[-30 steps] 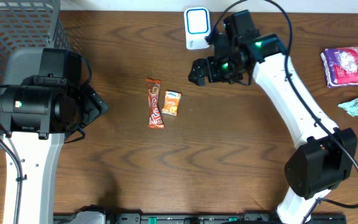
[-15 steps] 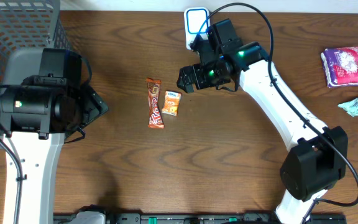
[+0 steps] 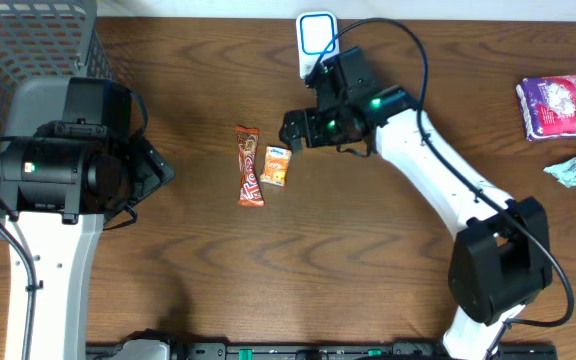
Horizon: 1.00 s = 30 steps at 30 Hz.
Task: Scan the item barcode
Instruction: 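Move the right gripper back over the Kleenex pack and TOP bar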
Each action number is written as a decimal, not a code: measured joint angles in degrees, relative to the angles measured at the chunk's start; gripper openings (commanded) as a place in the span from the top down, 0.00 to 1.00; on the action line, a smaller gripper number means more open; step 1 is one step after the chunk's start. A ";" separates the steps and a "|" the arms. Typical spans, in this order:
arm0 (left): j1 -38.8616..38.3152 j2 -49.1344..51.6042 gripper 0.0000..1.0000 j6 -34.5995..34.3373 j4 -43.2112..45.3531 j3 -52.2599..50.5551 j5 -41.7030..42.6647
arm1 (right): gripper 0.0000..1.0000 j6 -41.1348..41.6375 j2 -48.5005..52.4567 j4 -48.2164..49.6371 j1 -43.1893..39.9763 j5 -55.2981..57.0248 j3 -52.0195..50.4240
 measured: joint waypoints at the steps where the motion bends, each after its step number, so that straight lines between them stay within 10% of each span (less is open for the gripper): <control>1: 0.00 0.00 0.01 0.00 0.00 0.00 0.00 | 0.01 0.02 0.00 0.35 0.37 -0.02 -0.33; 23: 0.00 0.00 0.01 0.00 0.00 0.00 0.00 | 0.02 10.36 0.70 5.81 2.23 6.34 -1.03; 30: 0.00 0.00 0.01 0.00 0.00 0.00 0.00 | 0.38 17.22 5.68 7.48 2.84 6.38 -1.03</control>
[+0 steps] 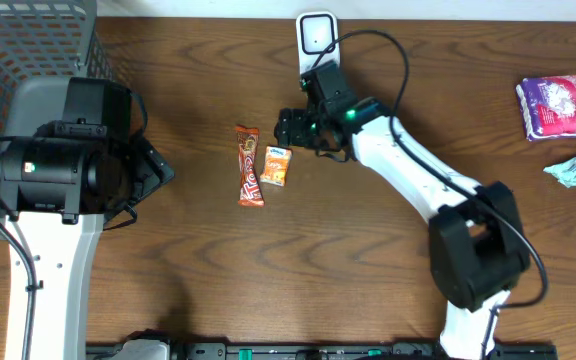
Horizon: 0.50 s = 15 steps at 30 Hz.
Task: Scan the item barcode
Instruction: 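Move the right gripper back over the Kleenex pack and TOP bar, then lower the right gripper and grasp the orange Kleenex pack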
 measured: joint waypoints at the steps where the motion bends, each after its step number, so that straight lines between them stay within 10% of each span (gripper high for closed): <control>1: 0.00 0.00 0.01 0.00 0.02 0.00 -0.02 | 0.43 0.55 0.92 0.11 0.33 0.09 -0.07; 4: 0.00 0.00 0.01 0.00 0.00 0.00 0.00 | 0.59 0.81 2.91 0.85 1.68 0.57 -0.09; 15: 0.00 0.00 0.01 0.00 0.00 0.00 0.00 | 0.58 0.20 3.65 1.25 6.45 5.29 -0.39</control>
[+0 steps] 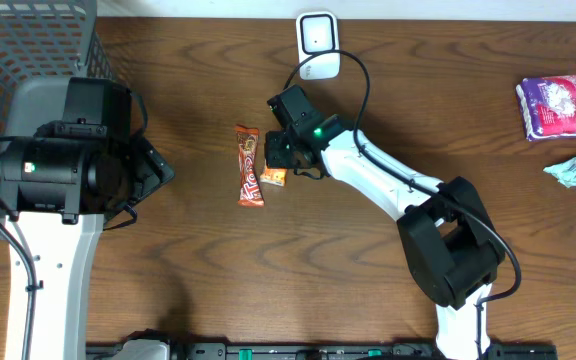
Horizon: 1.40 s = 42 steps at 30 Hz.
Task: Scan the item barcode
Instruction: 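Lower the right gripper and grasp the orange Kleenex pack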
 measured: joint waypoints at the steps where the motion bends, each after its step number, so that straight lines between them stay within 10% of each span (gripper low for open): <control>1: 0.00 0.00 0.01 0.00 0.00 0.00 0.00 | 0.58 -0.09 0.00 -0.13 0.20 0.50 0.00; 42: 0.00 0.00 0.01 0.00 0.02 0.00 0.00 | 0.60 -0.94 1.84 -21.70 3.28 21.68 1.05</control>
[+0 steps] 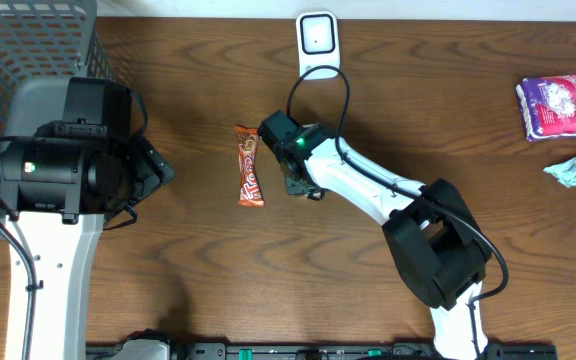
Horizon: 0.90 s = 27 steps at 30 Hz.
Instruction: Scan the item barcode
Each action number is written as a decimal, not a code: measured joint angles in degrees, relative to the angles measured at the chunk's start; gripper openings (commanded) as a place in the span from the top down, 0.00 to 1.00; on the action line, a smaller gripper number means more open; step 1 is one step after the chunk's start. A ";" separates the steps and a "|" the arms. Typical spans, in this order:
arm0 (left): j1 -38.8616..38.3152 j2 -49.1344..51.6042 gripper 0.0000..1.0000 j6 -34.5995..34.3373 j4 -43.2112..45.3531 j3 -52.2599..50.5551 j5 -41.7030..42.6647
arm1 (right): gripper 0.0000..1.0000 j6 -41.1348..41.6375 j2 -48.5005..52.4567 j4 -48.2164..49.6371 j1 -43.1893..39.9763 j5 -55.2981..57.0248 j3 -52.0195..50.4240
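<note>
Only the overhead view is given. A white barcode scanner (317, 40) stands at the table's far edge, in the middle. A long brown and red candy bar (251, 165) lies left of centre. My right gripper (286, 165) is down on the table just right of the bar. It covers the spot beside the bar, and its fingers are hidden under the wrist. The small orange packet is hidden. My left gripper (158, 170) rests at the left, far from the items, and I cannot make out its fingers.
A grey wire basket (8, 50) fills the far left corner, partly under the left arm. A purple packet (554, 106) and a crumpled teal wrapper lie at the right edge. The scanner's cable loops over the right arm.
My right gripper has moved a little further left and toward the front. It now covers the small orange packet, whose edge still showed before. The candy bar and the left arm have not moved.
My right gripper was first near the scanner, right of the orange packet. It then stood closer to the packet, then over its upper edge. Now it sits on the packet's spot and hides it. The left arm stayed still throughout.
</note>
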 measured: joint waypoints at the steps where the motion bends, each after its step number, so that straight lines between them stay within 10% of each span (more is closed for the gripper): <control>1: 0.00 0.00 0.01 0.00 -0.02 0.00 0.00 | 0.59 -0.02 -0.22 -0.52 -0.09 0.50 -0.09; 27: 0.00 0.00 0.01 0.00 -0.02 0.00 0.00 | 0.56 -5.25 -0.83 8.26 1.29 0.63 -0.79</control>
